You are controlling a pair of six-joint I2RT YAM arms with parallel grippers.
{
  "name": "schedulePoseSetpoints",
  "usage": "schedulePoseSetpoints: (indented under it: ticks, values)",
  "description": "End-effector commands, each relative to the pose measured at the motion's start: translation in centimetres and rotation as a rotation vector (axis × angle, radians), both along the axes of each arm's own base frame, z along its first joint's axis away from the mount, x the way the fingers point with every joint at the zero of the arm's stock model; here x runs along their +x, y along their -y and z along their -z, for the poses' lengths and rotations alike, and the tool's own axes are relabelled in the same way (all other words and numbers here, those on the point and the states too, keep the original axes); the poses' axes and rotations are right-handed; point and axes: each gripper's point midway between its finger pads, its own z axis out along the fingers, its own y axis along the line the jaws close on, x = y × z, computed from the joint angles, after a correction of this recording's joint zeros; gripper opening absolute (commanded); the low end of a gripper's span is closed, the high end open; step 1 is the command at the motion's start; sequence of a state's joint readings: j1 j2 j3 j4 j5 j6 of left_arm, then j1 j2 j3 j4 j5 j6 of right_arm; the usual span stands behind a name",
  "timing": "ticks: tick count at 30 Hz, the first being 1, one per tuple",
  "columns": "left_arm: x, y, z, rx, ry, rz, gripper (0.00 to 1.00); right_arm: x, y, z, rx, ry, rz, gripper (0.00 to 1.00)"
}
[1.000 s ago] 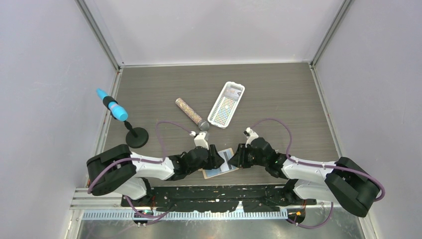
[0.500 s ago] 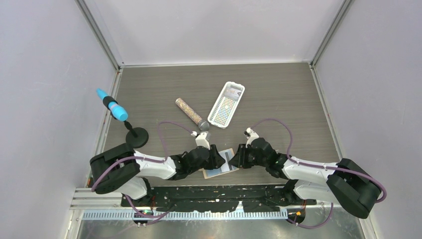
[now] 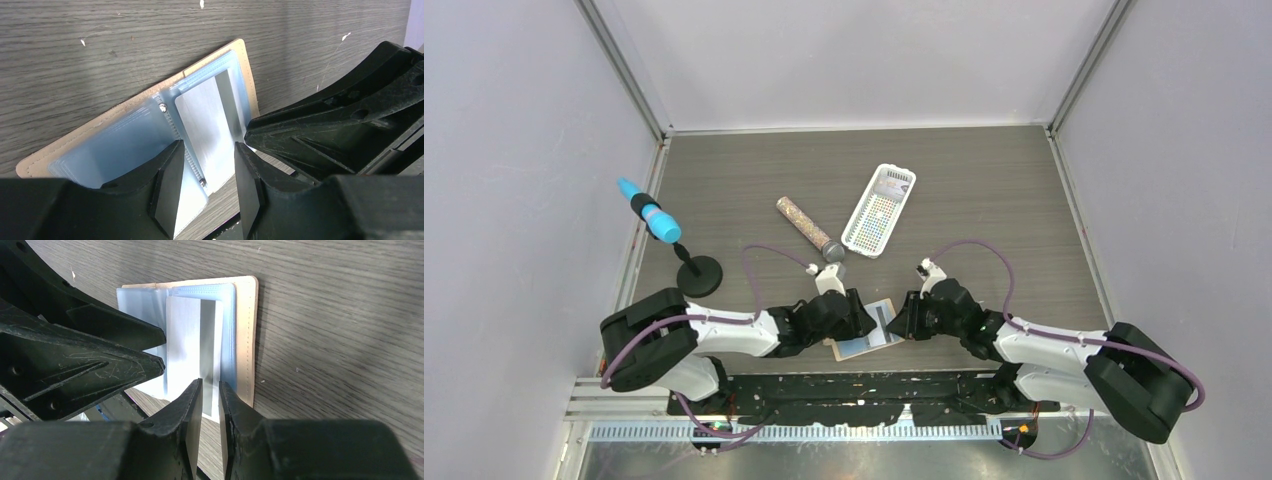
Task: Take the credit cards out of the card holder
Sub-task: Remove the credit card from the card holder.
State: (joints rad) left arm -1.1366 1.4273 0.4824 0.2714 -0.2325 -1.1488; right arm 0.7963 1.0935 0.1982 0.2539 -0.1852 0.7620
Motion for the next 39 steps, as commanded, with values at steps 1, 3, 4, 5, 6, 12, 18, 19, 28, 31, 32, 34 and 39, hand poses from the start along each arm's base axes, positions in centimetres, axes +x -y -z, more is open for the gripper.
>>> schedulePoseSetpoints:
  ticks: [1, 3, 4, 5, 6, 12, 18, 19, 28, 31, 32, 34, 39]
  values:
    - [0.4, 0.1, -0.6, 0.005, -0.006, -0.032, 0.44, -0.6, 0.9, 1.1, -0.04, -0.017, 0.005, 0.26]
    - [0.4, 0.4, -0.5, -0.001, -0.01, -0.028, 0.44, -0.6, 0.9, 1.1, -0.036, -0.017, 0.005, 0.26]
    - [0.5, 0.7, -0.6, -0.012, -0.008, -0.024, 0.44, -0.6, 0.9, 1.0, -0.034, -0.017, 0.005, 0.26]
    - [0.5, 1.0, -0.5, -0.022, -0.011, -0.022, 0.44, -0.6, 0.9, 1.1, -0.033, -0.018, 0.004, 0.26]
    - [0.4, 1.1, -0.4, -0.027, -0.017, -0.024, 0.44, -0.6, 0.8, 1.0, -0.031, -0.017, 0.004, 0.26]
    - [0.2, 1.4, 0.3, -0.023, -0.066, -0.037, 0.41, -0.6, 0.8, 1.0, -0.028, -0.016, 0.004, 0.26]
    - [0.4, 1.5, -0.2, -0.035, -0.05, -0.041, 0.27, -0.6, 0.9, 1.1, -0.029, -0.015, 0.007, 0.26]
    - [0.4, 1.4, -0.3, -0.037, -0.048, -0.043, 0.22, -0.7, 0.9, 1.1, -0.03, -0.014, 0.007, 0.26]
    - [0.5, 0.5, -0.8, -0.081, -0.043, -0.026, 0.0, -0.3, 1.6, 1.7, -0.062, -0.014, 0.044, 0.25]
    - [0.5, 0.2, -0.9, -0.105, -0.04, -0.008, 0.0, -0.2, 1.9, 2.2, -0.079, -0.02, 0.06, 0.24]
    - [0.6, 0.2, -0.9, -0.114, -0.037, 0.0, 0.01, -0.2, 1.9, 2.2, -0.077, -0.021, 0.062, 0.24]
    - [0.5, 0.1, -1.0, -0.124, -0.029, 0.019, 0.09, -0.2, 1.9, 2.3, -0.075, -0.027, 0.063, 0.24]
    - [0.4, 0.2, -1.4, -0.155, -0.008, 0.048, 0.0, -0.1, 1.9, 2.2, -0.075, -0.026, 0.067, 0.24]
